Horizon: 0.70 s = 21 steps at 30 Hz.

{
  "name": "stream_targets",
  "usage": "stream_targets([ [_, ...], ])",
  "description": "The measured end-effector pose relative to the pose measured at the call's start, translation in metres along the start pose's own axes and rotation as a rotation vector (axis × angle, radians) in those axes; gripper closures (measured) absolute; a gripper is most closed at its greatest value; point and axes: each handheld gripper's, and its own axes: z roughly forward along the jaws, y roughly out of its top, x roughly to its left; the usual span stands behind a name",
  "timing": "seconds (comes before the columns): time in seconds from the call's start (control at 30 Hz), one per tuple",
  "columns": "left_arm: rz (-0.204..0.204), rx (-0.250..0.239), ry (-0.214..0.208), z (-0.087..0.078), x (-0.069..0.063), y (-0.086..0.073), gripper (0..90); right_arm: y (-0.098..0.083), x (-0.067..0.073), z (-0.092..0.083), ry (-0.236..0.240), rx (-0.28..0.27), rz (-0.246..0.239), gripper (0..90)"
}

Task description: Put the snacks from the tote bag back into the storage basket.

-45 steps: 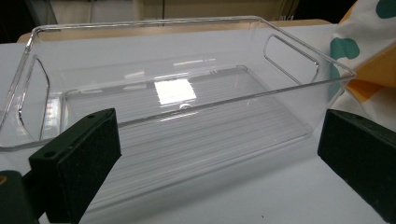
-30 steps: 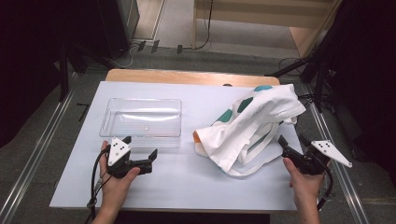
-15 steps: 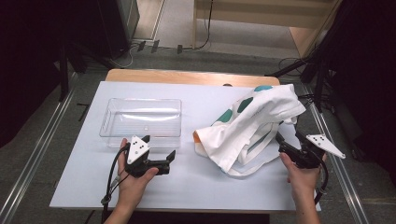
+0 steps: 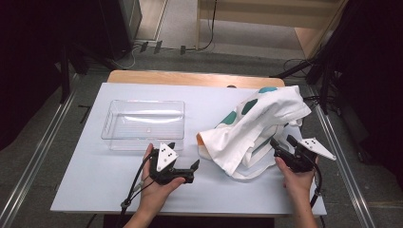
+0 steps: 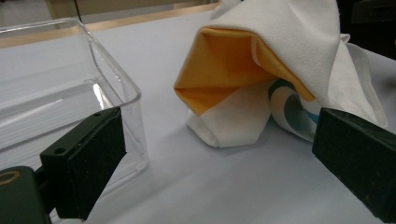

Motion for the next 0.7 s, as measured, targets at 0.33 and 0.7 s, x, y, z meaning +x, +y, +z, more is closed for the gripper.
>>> stream_targets([
  [0.33,0.008,0.001,-0.07,0.017,-0.027,-0.002,5.9,-0.009,0.0,-0.002,0.009,0.005,-0.01,38.9],
  [0.7,0.024,0.05,-0.083,0.037,-0.06,0.005,30.9,-0.013,0.005,-0.007,0.062,-0.003,-0.047,35.3],
])
